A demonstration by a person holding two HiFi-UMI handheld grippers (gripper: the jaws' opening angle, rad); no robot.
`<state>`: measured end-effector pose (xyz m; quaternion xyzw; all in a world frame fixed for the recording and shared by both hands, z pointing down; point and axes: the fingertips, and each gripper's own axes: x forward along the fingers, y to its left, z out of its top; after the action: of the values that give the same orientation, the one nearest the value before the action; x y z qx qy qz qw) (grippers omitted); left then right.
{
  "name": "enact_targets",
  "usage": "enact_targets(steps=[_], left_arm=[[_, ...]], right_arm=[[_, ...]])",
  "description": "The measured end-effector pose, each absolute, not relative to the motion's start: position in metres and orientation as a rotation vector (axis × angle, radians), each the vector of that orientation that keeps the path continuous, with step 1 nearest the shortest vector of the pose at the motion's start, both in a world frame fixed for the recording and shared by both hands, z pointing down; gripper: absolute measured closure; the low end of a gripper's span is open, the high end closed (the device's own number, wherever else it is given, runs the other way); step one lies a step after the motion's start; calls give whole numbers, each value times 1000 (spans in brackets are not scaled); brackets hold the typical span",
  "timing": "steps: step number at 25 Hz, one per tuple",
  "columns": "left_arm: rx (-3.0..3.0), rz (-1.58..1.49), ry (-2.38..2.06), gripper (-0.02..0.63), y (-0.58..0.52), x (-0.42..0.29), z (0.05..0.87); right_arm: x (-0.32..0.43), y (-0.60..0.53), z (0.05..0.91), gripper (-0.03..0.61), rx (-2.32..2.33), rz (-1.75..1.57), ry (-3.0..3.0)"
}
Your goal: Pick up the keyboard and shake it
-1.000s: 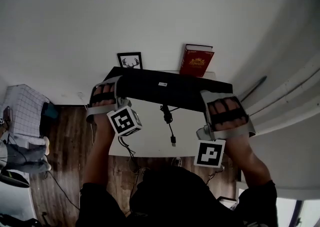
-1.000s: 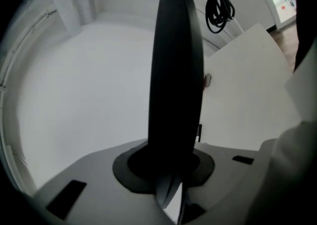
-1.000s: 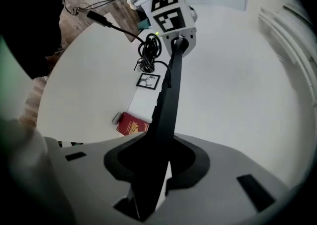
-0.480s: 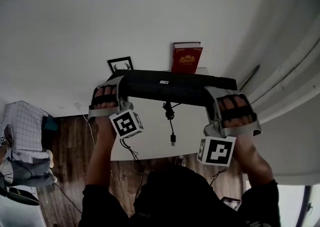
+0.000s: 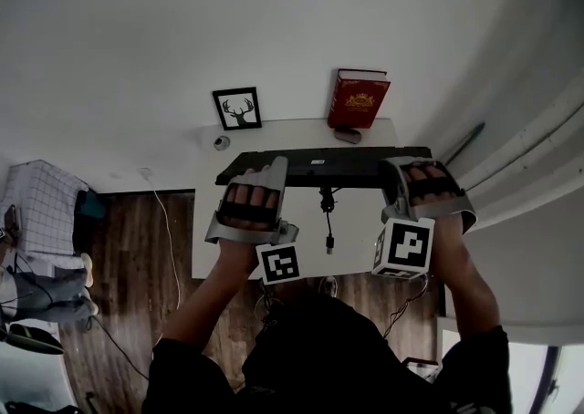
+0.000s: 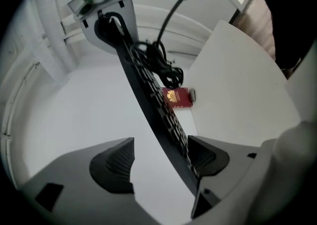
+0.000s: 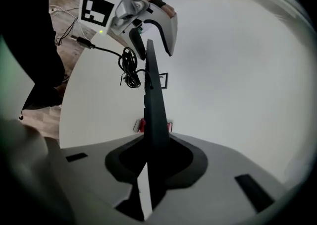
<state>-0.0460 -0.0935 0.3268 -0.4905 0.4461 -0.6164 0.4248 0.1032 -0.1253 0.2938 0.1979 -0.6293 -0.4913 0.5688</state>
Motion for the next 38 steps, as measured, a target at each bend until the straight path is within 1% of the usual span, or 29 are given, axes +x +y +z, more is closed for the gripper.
enact_targets(steps=[3,4,5,6,8,10,13,14,18,22,25,27,28,29,30,32,33,34,38], left_arm=[[-1288,-1462,1136,312,-94,-35,334],[-1300,-1436,1148,343,-95,-35,336],[-1314,-1413,1160,397,-97,-37,337],[-1339,-1397,1171,419,-97,-40,338],[-1400,-1394,1186,452,-97,-47,340],[-1478,-1414,1162,461,-97,-49,344],[-1790,-1426,1080,510,-87,-43,372],[-1879,-1438,1042,517,-83,-41,382],[-2041,-1535,864,520,-60,-34,430],[-2167,-1574,777,524,-51,-32,468],[-2197,-1588,763,529,-56,-34,480],[-2193,-1603,751,531,-63,-36,482],[-2182,-1614,741,531,-68,-36,482],[-2172,-1624,730,531,-73,-36,483],[-2170,-1633,721,531,-78,-35,484],[-2191,-1658,706,531,-87,-33,488],[-2212,-1676,696,531,-89,-33,492],[-2238,-1697,679,531,-90,-32,496],[-2393,-1778,586,531,-90,-28,527]], right_arm=[[87,-118,299,485,446,-1140,-1504],[82,-115,298,485,442,-1146,-1503],[79,-112,297,485,439,-1155,-1494],[76,-110,297,486,436,-1166,-1485],[72,-110,299,486,423,-1173,-1490],[71,-111,305,486,401,-1142,-1524],[73,-109,328,485,334,-1063,-1585],[73,-107,342,485,296,-1019,-1617],[80,-93,409,485,156,-811,-1720],[82,-85,455,485,134,-737,-1758],[82,-88,475,478,132,-727,-1759],[78,-94,482,452,146,-771,-1725],[73,-97,483,410,153,-806,-1711],[66,-97,483,383,155,-837,-1711],[56,-97,483,371,153,-856,-1726],[38,-99,489,373,129,-846,-1768],[33,-100,496,395,102,-813,-1782],[31,-102,502,462,62,-756,-1795],[33,-102,529,479,-160,-443,-1860]])
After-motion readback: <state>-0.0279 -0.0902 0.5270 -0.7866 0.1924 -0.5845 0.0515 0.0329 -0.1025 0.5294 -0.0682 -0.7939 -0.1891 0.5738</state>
